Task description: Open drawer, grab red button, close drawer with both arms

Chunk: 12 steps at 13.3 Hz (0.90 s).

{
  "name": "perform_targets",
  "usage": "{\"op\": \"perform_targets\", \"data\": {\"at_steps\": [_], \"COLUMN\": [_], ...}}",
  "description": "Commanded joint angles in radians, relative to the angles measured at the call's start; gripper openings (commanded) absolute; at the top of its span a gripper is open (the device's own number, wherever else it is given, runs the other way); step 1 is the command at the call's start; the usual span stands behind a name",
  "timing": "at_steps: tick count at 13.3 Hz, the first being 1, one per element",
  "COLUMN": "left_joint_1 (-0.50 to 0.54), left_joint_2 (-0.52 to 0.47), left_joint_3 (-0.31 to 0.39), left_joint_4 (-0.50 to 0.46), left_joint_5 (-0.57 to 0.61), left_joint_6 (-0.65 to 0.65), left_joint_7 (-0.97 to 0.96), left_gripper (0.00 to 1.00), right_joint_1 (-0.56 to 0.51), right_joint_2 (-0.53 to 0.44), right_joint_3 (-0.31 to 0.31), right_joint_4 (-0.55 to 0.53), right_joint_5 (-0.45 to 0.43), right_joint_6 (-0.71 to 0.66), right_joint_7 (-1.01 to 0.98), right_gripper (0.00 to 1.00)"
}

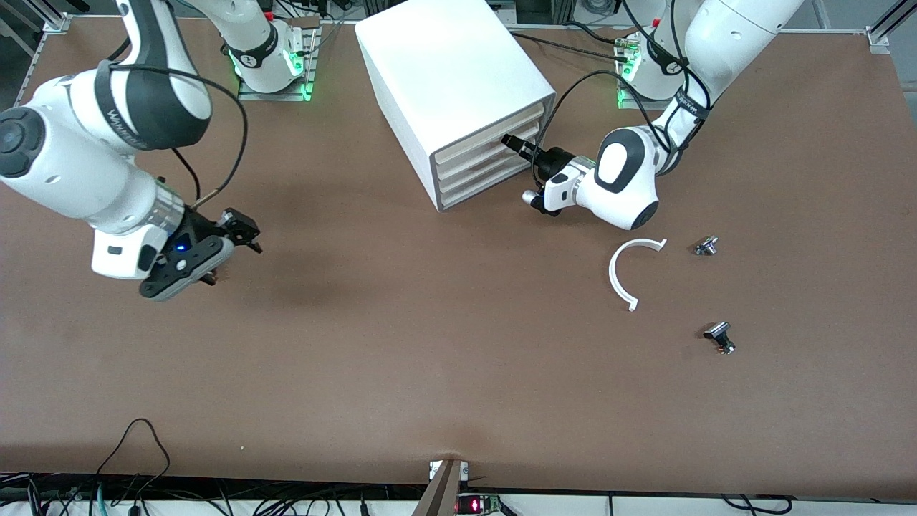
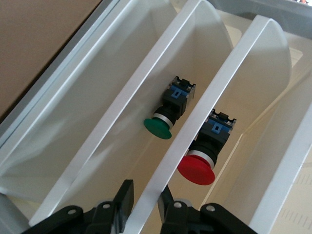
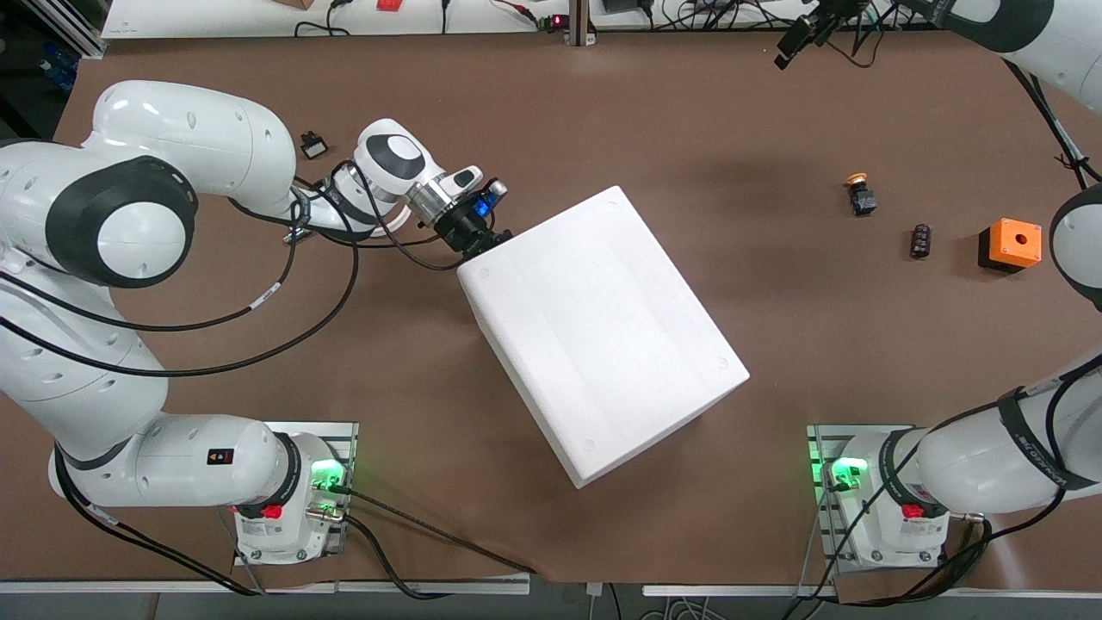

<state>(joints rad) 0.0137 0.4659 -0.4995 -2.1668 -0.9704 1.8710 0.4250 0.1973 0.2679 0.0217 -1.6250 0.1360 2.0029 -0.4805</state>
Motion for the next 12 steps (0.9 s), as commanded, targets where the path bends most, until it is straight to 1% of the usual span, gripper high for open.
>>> {"op": "perform_targets", "data": {"at_steps": [1, 2, 4, 5, 7, 10, 11, 12], "left_joint_1": [0.000, 0.008, 0.021, 0.028, 0.034, 0.058, 0.060, 0.064], "left_joint_2": [-0.007, -0.010, -0.012, -0.010, -0.015, -0.019, -0.019, -0.019], "left_joint_3": [0.007, 0.010, 0.022, 0.048, 0.108, 0.151, 0.159, 0.161], "left_joint_4": [-0.016, -0.008, 0.021, 0.042, 0.090, 0.151, 0.157, 0.157], "left_joint_5": [0.009, 0.009, 0.009, 0.010, 0.013, 0.045, 0.045, 0.045], "left_joint_6": [0.036, 0.052, 0.077, 0.077, 0.074, 0.074, 0.074, 0.074], "left_joint_7": [0.008, 0.008, 0.009, 0.009, 0.011, 0.008, 0.009, 0.009], "left_gripper": [0.00, 0.00, 0.00, 0.00, 0.00, 0.00, 0.06, 0.19], "right_joint_1": [-0.015, -0.013, -0.010, -0.009, 0.013, 0.077, 0.105, 0.131], "right_joint_2": [0.005, 0.005, 0.013, 0.022, 0.030, 0.063, 0.073, 0.085], "right_joint_3": [0.035, 0.055, 0.104, 0.119, 0.138, 0.141, 0.141, 0.141], "right_joint_4": [0.010, 0.010, 0.001, 0.002, 0.005, 0.025, 0.030, 0.045], "right_joint_5": [0.017, 0.016, 0.005, -0.003, -0.012, -0.013, -0.016, -0.050], "right_joint_6": [0.023, 0.039, 0.124, 0.148, 0.149, 0.168, 0.169, 0.168], "right_joint_7": [-0.079, -0.111, -0.147, -0.153, -0.148, -0.152, -0.155, -0.155], "right_gripper": [1.00, 1.00, 1.00, 1.00, 1.00, 1.00, 1.00, 1.00]}}
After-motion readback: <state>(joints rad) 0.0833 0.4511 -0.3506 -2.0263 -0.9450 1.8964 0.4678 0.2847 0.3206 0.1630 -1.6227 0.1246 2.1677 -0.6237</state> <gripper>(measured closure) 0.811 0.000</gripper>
